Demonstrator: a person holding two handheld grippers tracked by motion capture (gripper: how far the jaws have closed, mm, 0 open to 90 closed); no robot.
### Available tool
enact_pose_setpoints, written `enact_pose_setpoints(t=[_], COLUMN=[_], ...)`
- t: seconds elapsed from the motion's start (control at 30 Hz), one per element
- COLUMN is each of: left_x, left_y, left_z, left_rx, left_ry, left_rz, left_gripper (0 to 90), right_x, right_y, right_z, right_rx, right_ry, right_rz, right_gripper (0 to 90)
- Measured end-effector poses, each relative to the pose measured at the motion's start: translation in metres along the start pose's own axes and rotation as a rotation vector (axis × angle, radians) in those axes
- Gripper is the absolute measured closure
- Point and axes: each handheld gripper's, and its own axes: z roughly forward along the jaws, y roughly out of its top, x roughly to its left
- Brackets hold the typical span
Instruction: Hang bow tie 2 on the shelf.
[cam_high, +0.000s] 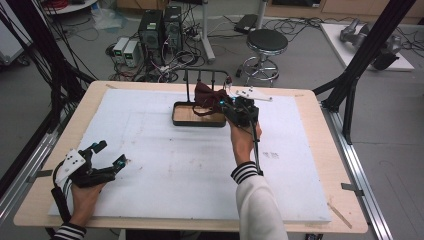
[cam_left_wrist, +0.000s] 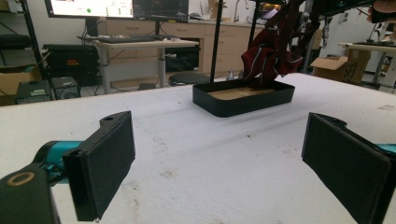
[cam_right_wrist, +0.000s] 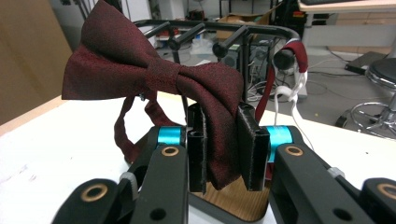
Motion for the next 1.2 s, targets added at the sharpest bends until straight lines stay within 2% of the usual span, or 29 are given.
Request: enact_pose_setpoints(t=[0.13, 0.6, 1.2], left_x=[0.0, 0.0, 0.001], left_y=[0.0, 0.0, 0.0], left_z=[0.0, 0.0, 0.0], left_rx=[-0.001, -0.002, 0.0], left_ry=[0.0, 0.0, -0.003], left_rz=[-0.001, -0.002, -0.008], left_gripper=[10.1, 10.0, 10.0], right_x=[0.001, 0.011, 0.009], right_y=[0.0, 0.012, 0.011], right_z=[0.002, 0.01, 0.02], right_rx=[-0.01, -0.05, -0.072], right_ry=[-0.027, -0.062, -0.111], right_rz=[0.0, 0.013, 0.09], right_gripper=[75.9, 75.9, 75.9])
